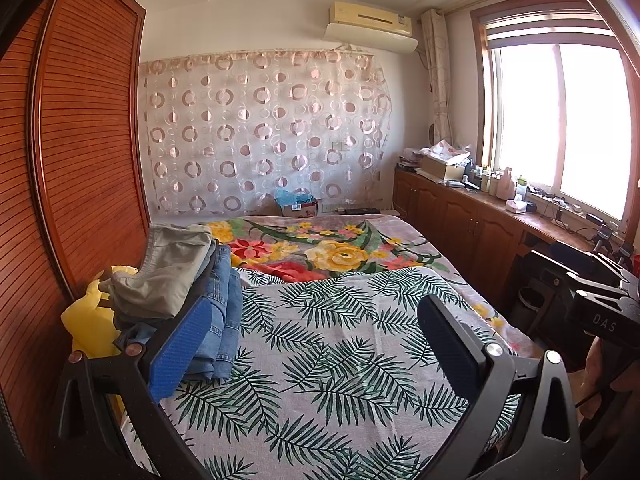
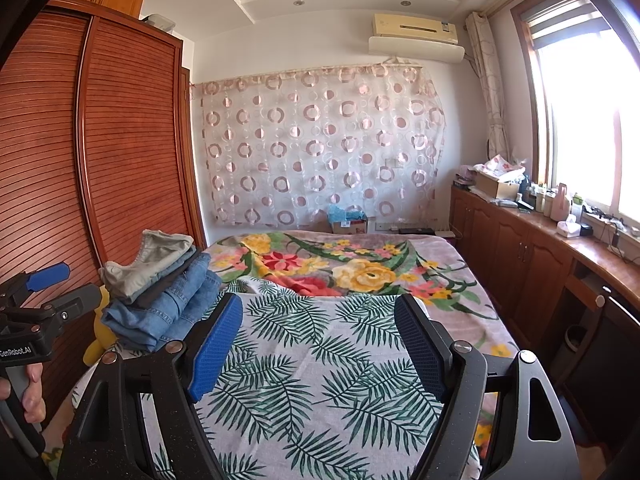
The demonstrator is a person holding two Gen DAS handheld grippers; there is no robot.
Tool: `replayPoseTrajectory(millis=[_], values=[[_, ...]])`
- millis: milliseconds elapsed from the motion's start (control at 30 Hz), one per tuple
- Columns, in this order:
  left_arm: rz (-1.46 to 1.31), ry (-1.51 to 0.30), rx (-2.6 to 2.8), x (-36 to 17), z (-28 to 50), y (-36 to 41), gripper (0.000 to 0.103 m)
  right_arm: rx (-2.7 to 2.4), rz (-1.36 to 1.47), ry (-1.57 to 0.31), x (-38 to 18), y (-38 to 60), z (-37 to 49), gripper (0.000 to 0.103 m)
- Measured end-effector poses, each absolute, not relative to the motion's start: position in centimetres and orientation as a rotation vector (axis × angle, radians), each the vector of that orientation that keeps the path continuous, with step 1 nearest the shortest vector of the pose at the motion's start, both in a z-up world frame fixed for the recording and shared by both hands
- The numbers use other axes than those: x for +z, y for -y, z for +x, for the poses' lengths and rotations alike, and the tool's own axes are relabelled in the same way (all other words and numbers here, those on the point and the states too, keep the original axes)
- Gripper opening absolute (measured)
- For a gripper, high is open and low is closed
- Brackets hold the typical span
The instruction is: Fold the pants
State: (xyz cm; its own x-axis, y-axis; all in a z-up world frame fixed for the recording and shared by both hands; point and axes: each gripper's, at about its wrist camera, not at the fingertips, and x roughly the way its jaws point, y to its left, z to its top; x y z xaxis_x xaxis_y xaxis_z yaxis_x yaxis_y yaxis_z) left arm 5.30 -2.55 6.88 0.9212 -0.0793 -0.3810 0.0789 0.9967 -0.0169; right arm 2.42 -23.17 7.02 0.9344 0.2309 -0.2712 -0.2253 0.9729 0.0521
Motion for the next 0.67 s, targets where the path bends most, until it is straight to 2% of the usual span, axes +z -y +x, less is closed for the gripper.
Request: replayPoseTrajectory(millis=[667], values=[[0.0,-0.392,-0.081,6.9,5.33,2.5,0.103,0.232,0.018,-0.28,7.02,23.02,2.43,0.08]])
